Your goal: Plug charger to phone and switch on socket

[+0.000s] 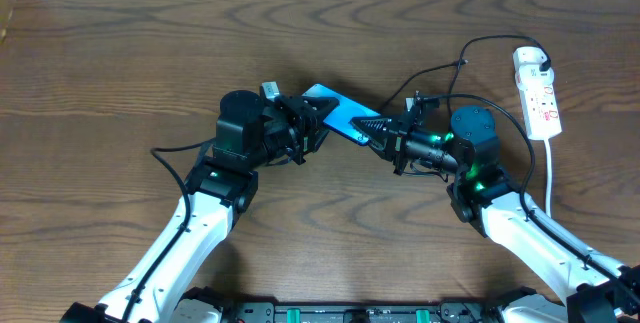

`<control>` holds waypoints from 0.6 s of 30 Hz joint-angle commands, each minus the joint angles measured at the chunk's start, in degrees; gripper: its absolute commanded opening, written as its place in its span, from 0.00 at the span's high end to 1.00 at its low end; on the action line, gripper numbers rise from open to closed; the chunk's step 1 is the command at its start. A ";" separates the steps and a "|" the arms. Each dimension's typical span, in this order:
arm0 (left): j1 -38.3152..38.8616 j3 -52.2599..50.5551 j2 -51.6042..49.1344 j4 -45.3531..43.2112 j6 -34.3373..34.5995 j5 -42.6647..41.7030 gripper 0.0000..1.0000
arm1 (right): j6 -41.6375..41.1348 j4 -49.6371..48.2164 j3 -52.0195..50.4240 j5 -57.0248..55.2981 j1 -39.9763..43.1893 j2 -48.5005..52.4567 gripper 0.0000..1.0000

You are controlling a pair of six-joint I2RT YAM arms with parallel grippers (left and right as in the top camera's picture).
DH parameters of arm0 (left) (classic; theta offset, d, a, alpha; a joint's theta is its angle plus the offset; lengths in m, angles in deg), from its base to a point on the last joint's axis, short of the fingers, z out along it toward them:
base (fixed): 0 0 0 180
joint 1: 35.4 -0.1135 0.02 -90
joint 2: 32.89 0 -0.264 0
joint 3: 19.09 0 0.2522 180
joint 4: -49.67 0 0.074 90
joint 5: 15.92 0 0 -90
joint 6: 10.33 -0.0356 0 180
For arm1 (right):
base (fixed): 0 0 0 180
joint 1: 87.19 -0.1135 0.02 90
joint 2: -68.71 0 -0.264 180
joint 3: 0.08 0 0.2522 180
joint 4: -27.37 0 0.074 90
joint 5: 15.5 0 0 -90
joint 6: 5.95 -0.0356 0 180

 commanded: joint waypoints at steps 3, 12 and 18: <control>0.13 0.59 0.09 -0.98 0.11 -0.42 0.67 | -3.10 0.22 0.24 3.96 -1.36 -0.55 0.99; 0.13 0.59 0.09 -0.98 0.09 0.13 0.73 | -6.49 0.02 0.24 5.81 -2.64 -0.57 0.99; 0.13 0.59 0.09 -0.96 0.09 0.46 0.76 | -6.67 -0.02 0.24 6.10 -2.91 -0.57 0.99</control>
